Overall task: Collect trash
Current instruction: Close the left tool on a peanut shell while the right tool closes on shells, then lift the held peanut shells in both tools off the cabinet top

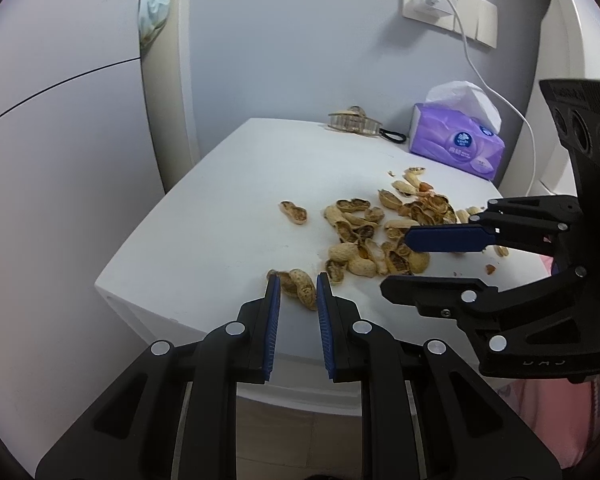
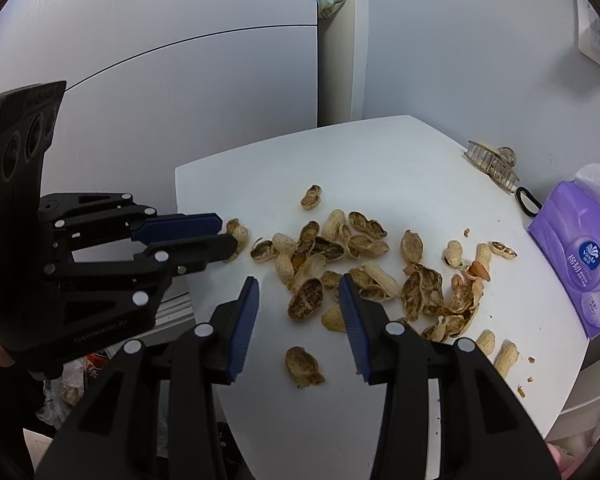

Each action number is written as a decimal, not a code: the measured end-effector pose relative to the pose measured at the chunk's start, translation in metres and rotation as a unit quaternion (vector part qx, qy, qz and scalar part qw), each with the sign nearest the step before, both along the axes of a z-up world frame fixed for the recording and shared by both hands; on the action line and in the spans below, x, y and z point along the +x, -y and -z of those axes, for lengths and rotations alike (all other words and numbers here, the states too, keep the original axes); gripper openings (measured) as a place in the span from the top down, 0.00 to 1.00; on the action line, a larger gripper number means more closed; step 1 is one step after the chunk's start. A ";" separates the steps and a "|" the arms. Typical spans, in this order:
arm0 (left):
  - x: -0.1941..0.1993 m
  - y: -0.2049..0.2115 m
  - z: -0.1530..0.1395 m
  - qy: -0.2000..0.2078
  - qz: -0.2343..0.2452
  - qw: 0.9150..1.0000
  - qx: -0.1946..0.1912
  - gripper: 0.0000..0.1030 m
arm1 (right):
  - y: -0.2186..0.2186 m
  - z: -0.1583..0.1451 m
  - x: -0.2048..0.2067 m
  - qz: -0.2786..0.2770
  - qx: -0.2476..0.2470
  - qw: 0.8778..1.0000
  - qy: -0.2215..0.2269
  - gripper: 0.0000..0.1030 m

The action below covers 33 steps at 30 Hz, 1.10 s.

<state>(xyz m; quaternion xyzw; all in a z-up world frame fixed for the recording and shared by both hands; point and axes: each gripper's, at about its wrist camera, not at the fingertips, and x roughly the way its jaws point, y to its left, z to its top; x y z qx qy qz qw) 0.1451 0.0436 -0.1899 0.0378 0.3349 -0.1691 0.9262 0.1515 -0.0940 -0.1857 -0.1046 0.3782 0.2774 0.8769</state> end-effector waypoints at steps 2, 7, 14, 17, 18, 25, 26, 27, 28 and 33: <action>0.000 -0.002 0.000 -0.001 -0.002 1.000 -0.003 0.84 | -0.001 -0.001 -0.002 -0.003 0.001 1.000 0.005 0.61; 0.002 -0.001 0.001 0.000 0.002 1.000 -0.002 0.84 | -0.001 0.000 0.000 -0.004 0.001 1.000 0.001 0.65; 0.006 0.003 0.004 -0.003 0.002 1.000 0.002 0.84 | -0.001 0.001 0.000 -0.004 -0.006 1.000 0.001 0.66; 0.006 0.004 0.004 -0.002 0.002 1.000 0.002 0.84 | -0.001 0.001 0.000 -0.004 -0.007 1.000 0.001 0.69; 0.006 0.004 0.004 -0.002 0.001 1.000 0.003 0.84 | -0.001 0.001 0.001 -0.003 -0.007 1.000 0.001 0.71; 0.006 0.006 0.005 0.004 0.004 1.000 0.009 0.87 | 0.002 0.000 0.002 0.006 -0.005 1.000 0.002 0.77; 0.006 0.008 0.005 0.007 0.005 1.000 0.015 0.89 | 0.001 0.001 0.003 0.006 -0.007 1.000 0.003 0.79; 0.005 0.008 0.004 0.009 0.006 1.000 0.018 0.90 | 0.001 0.001 0.002 0.006 -0.009 1.000 0.004 0.82; 0.005 0.009 0.005 0.009 0.007 1.000 0.021 0.92 | 0.001 0.001 0.003 0.008 -0.010 1.000 0.005 0.82; 0.005 0.010 0.006 0.011 0.006 1.000 0.022 0.92 | 0.001 0.000 0.003 0.009 -0.013 1.000 0.006 0.83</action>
